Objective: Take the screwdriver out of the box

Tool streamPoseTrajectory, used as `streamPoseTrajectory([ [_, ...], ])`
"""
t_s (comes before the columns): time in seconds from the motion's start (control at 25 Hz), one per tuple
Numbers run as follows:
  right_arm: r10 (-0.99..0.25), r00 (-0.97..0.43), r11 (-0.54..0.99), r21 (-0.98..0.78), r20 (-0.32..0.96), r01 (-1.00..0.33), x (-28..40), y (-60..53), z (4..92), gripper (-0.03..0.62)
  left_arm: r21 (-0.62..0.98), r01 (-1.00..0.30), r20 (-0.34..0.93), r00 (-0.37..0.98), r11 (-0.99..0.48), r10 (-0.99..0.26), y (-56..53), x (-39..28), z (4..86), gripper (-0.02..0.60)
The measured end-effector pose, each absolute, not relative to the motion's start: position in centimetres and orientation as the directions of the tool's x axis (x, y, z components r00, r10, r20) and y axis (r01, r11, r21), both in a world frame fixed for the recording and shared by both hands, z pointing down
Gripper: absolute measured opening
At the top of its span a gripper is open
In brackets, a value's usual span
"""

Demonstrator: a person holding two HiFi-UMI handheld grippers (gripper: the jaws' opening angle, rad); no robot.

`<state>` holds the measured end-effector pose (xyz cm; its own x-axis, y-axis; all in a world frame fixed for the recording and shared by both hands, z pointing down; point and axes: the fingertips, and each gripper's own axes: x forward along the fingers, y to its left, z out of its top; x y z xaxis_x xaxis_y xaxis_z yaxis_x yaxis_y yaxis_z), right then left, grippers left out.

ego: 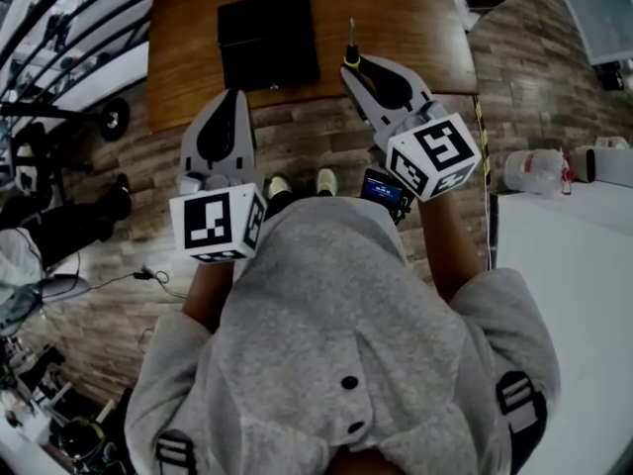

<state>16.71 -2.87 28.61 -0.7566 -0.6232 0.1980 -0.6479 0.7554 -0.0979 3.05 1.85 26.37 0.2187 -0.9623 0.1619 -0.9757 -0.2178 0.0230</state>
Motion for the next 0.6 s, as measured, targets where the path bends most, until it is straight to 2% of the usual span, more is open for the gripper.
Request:
streamPoseTrajectory([
  [0.24,-0.684,-0.704,0.706,-0.066,0.192,-0.705,15.6,-3.1,28.0,0.081,0.03,-0.968,0.166,0.25,-0.248,-0.954,1.7,1.2,26.4,0.012],
  [0.6,-0.688,-0.697,0.702,-0.056,0.204,-0.71,12.3,-4.0,28.3,0.081,0.059,-0.965,0.173,0.262,-0.256,-0.949,0.7,-2.0,27.3,0.012],
])
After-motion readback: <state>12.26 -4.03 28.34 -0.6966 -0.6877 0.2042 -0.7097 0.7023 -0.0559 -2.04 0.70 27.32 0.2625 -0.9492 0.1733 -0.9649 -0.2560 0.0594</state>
